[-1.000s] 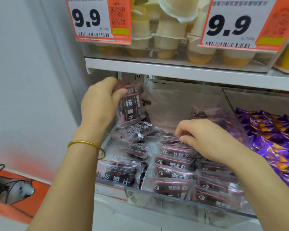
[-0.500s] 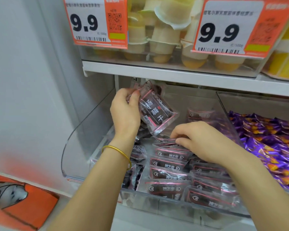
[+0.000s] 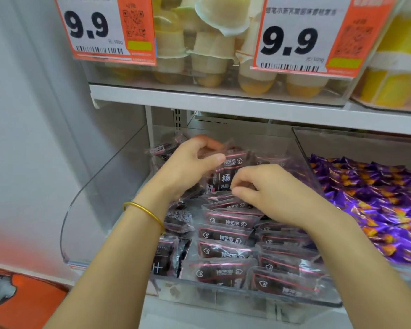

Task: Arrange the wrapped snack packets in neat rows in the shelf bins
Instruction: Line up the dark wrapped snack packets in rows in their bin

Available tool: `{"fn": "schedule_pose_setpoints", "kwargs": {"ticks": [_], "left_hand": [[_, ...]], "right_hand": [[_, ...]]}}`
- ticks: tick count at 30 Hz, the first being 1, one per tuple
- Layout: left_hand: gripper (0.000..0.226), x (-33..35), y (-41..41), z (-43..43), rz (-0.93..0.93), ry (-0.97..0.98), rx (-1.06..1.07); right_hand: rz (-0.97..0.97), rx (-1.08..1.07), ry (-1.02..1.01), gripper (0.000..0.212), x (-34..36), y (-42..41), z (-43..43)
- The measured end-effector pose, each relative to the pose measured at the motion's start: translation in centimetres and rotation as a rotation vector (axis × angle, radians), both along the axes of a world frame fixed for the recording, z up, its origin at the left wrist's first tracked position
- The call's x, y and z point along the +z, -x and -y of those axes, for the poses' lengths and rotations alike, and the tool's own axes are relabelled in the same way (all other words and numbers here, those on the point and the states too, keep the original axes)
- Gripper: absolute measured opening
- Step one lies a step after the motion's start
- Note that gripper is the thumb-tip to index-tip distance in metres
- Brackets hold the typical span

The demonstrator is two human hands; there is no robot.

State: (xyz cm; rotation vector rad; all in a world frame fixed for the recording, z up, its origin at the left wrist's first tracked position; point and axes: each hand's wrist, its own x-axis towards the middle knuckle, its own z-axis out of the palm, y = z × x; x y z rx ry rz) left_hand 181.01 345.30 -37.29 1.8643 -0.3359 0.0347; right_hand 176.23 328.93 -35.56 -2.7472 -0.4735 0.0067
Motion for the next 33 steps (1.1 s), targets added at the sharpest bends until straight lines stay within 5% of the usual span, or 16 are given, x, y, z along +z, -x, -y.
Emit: {"fn": "schedule_pose_setpoints", "kwargs": {"ticks": [4,9,14,19,23,27,33], "left_hand": [[0.031,-0.3,-0.2,-0.5,-0.079,0.017,-0.062],[0.032,-0.2,0.0,-0.9,-0.204,0.141,-0.087],[0.046,-0.3,-0.1,-0.8,-0.324,0.304,-0.184],[0.014,-1.0,-0.6,0.0,-0.135,0.187,0.032],[0.013,-0.7,-0.9,0.5,-0.011,0.273,0.171],[0.014,-0.5,-1.1,0.2,0.066,0.152,0.178],[0.017,-1.1,-0.7,0.5,-0.056,-0.121,-0.06]], "right_hand": [[0.228,-0.158,-0.074,0.017,0.8,0.1,-0.5],[0.225,-0.172,-0.222,0.035,0.5,-0.1,-1.3],[0.209,-0.145,-0.12,0.013,0.2,-0.5,-0.3],[0.177,-0.083,-0.117,0.014,0.2,0.0,0.2],[0.254,-0.086,-0.061,0.022,0.0,0.3,0.4],[0.379,-0.122,-0.042,0.029,0.4,0.4,0.7],[0.272,-0.164,0.069,0.027,-0.1,0.4,-0.1]]}}
